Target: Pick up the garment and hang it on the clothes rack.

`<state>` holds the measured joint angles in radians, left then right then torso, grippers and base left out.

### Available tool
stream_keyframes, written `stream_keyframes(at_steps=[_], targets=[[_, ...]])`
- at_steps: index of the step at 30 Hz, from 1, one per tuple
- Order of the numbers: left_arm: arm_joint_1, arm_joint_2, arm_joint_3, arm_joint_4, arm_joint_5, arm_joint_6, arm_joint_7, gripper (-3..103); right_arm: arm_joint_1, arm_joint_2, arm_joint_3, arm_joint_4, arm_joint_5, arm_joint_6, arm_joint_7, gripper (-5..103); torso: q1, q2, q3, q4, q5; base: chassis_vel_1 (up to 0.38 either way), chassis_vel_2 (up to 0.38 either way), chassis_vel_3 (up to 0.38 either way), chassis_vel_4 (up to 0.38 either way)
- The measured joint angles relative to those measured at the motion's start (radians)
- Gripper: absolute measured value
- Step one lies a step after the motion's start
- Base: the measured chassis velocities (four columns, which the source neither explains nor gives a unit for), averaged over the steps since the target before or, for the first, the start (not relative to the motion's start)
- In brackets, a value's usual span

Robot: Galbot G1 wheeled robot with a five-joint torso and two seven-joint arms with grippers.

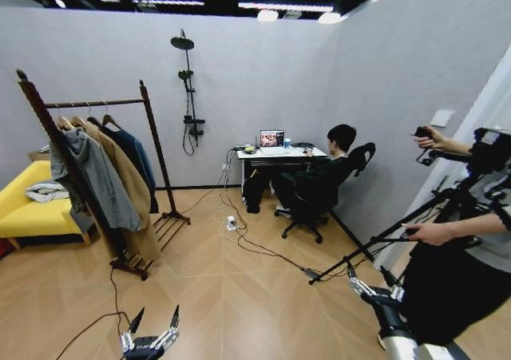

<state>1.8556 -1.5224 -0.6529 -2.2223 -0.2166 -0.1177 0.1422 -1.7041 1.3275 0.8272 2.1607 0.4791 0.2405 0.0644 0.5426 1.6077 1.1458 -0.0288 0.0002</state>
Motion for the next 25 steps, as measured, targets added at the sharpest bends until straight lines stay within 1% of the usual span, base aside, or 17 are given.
stream_keyframes(at_steps=[3,7,12,15,17,18,20,21,22,25], targets=[[0.0,0.0,0.0,0.0,0.0,0.0,0.0,100,-0.003,-0.001,0.003,0.014,0.0,-0.01,0.001,100,0.0,0.0,0.0,-0.0002,-0.0005,-0.04,0.063,0.064,-0.052],[0.0,0.0,0.0,0.0,0.0,0.0,0.0,100,-0.013,-0.006,0.007,0.026,-0.009,-0.038,-0.001,100,-0.001,0.001,0.0,-0.0006,-0.0003,-0.008,0.013,0.014,-0.009],[0.0,0.0,0.0,0.0,0.0,0.0,0.0,100,-0.026,-0.012,0.005,0.035,-0.016,-0.051,-0.003,100,-0.002,0.001,-0.001,-0.0006,0.0,0.0,0.0,0.0,0.0],[0.0,0.0,0.0,0.0,0.0,0.0,0.0,100,-0.018,-0.028,0.017,0.056,-0.009,-0.073,-0.003,100,-0.002,0.001,-0.001,-0.0006,-0.0002,0.0,0.0,0.0,0.0],[0.0,0.0,0.0,0.0,0.0,0.0,0.0,100,-0.002,-0.047,0.026,0.078,0.004,-0.102,-0.002,100,-0.001,0.001,0.0,-0.0004,-0.0003,0.0,0.0,0.0,0.0],[0.0,0.0,0.0,0.0,0.0,0.0,0.0,100,-0.002,-0.047,0.026,0.078,0.004,-0.102,-0.002,100,-0.001,0.001,0.0,-0.0004,-0.0003,0.0,0.0,0.0,0.0],[0.0,0.0,0.0,0.0,0.0,0.0,0.0,100,0.003,-0.056,0.026,0.095,0.007,-0.133,-0.004,100,-0.001,0.001,0.0,-0.0003,-0.0003,0.0,0.0,0.0,0.0],[0.0,0.0,0.0,0.0,0.0,0.0,0.0,100,0.003,-0.056,0.026,0.095,0.007,-0.133,-0.004,100,-0.001,0.001,0.0,-0.0003,-0.0003,0.0,0.0,0.0,0.0],[0.0,0.0,0.0,0.0,0.0,0.0,0.0,100,0.001,-0.056,0.023,0.104,0.007,-0.148,-0.007,100,-0.001,0.001,0.0,-0.0003,-0.0002,0.0,0.0,0.0,0.0],[0.0,0.0,0.0,0.0,0.0,0.0,0.0,100,-0.005,-0.053,0.02,0.116,0.002,-0.16,-0.01,100,-0.001,0.001,0.0,-0.0005,-0.0002,0.0,0.0,0.0,0.0]])
